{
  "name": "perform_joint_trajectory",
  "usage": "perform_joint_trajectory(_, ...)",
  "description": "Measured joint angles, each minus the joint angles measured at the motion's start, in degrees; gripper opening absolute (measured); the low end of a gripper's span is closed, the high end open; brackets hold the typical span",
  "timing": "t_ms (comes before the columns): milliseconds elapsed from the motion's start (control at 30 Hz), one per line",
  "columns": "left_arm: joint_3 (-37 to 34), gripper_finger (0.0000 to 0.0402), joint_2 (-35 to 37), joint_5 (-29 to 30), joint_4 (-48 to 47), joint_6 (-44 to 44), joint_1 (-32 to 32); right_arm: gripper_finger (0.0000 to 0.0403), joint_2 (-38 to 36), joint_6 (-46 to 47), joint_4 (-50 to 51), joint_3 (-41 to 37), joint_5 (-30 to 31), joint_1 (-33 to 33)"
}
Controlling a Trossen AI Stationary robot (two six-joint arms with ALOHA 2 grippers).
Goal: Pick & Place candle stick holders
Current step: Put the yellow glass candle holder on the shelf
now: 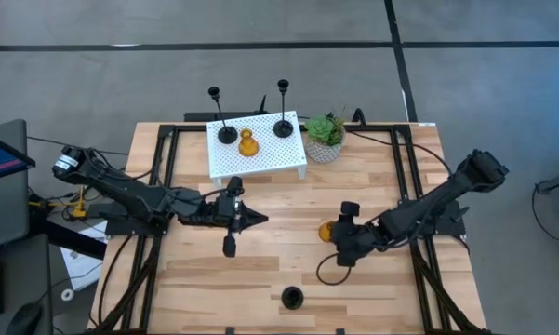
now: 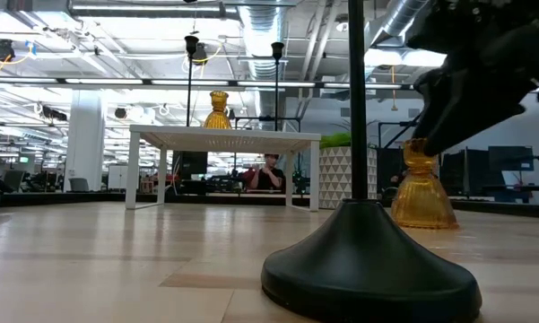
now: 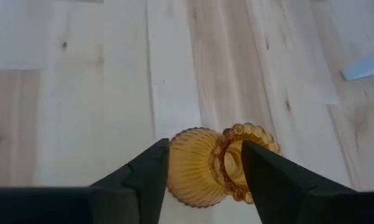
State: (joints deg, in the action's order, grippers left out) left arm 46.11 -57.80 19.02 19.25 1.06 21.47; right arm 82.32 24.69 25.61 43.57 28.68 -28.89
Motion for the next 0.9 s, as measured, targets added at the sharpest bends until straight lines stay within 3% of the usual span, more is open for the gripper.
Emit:
perform_joint_trajectory(400, 0.0, 0.0008, 0.0, 0.01, -0.53, 0.0, 0.0, 0.0029, -1.96, 0.15, 1.94, -0.15, -1.86, 2.96)
perform_joint_trajectory(667, 0.0, 0.0008, 0.0, 0.01, -0.87, 0.0, 0.0, 0.001, -1.59, 0.11, 4.07, 0.22, -2.37, 4.38)
perform_joint_trajectory(900, 0.0, 0.0008, 0.0, 0.01, -0.98, 0.0, 0.0, 0.0002, -1.2, -2.13, 13.4, 6.46, -2.48, 5.33)
